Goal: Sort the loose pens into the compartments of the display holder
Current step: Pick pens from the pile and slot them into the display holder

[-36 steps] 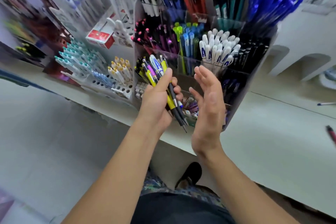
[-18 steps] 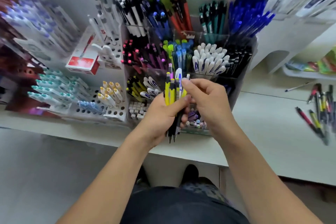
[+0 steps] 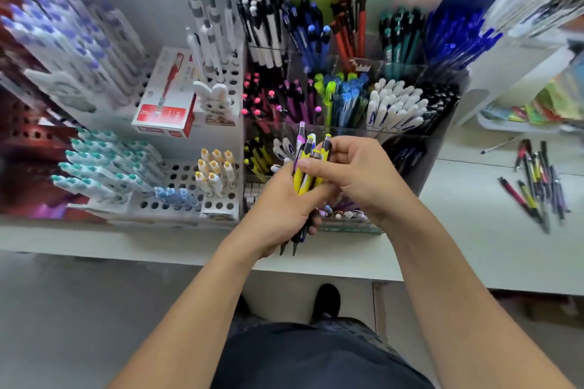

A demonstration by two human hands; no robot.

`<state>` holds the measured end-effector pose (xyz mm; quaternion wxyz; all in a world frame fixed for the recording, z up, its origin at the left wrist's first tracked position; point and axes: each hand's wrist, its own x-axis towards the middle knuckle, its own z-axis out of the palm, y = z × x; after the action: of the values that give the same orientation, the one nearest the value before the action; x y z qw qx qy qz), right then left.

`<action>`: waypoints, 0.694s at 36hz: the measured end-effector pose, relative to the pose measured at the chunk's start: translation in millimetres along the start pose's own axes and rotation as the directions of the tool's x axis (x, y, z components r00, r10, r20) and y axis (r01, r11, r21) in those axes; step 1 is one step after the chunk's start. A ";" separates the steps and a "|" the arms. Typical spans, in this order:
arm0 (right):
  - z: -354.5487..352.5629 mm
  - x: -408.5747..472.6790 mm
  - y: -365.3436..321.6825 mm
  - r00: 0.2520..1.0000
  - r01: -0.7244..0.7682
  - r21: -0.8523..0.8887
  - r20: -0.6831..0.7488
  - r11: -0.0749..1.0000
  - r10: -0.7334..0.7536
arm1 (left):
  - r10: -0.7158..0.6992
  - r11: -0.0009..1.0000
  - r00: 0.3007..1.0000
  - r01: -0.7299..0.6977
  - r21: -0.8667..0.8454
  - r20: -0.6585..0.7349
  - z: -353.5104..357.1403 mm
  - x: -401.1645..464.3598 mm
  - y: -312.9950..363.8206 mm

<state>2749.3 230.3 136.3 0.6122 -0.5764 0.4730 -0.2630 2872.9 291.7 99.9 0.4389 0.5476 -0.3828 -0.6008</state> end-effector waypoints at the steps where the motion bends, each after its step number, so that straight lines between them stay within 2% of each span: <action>1: 0.6 2.6 -0.3 0.999 -0.016 0.017 0.030 1.000 0.016 | 0.002 1.000 1.000 -0.002 -0.013 0.008 -3.0 -0.5 0.3; 6: 6.6 7.0 2.9 0.994 -0.069 0.084 0.091 0.994 0.062 | -0.005 0.996 0.997 0.011 -0.091 0.071 -15.0 -3.1 0.5; 11: 10.1 9.8 11.8 0.998 -0.066 0.103 0.003 0.992 0.066 | -0.043 0.963 0.998 0.055 -0.265 0.049 -15.5 -7.3 5.6; 14: 6.5 9.5 8.5 0.998 -0.018 0.208 -0.061 0.978 0.031 | -0.077 0.935 0.996 0.087 -0.343 0.043 -17.1 -6.4 6.9; 17: 1.7 12.7 7.3 0.985 0.085 0.219 -0.166 0.972 -0.048 | -0.092 0.941 0.995 0.096 -0.325 0.029 -17.5 -4.0 9.9; 21: 2.7 17.4 8.5 0.966 0.164 0.173 -0.229 0.971 -0.123 | -0.056 0.944 0.998 0.043 -0.327 -0.032 -11.7 -1.8 17.3; 25: -0.5 20.6 5.1 0.944 0.207 0.082 -0.280 0.975 -0.176 | -0.084 0.953 0.992 0.053 -0.299 -0.090 -3.3 1.2 24.4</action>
<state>2756.3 213.2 125.7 0.5441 -0.5435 0.4788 -0.4236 2878.8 282.8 122.1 0.5139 0.5186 -0.2464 -0.6374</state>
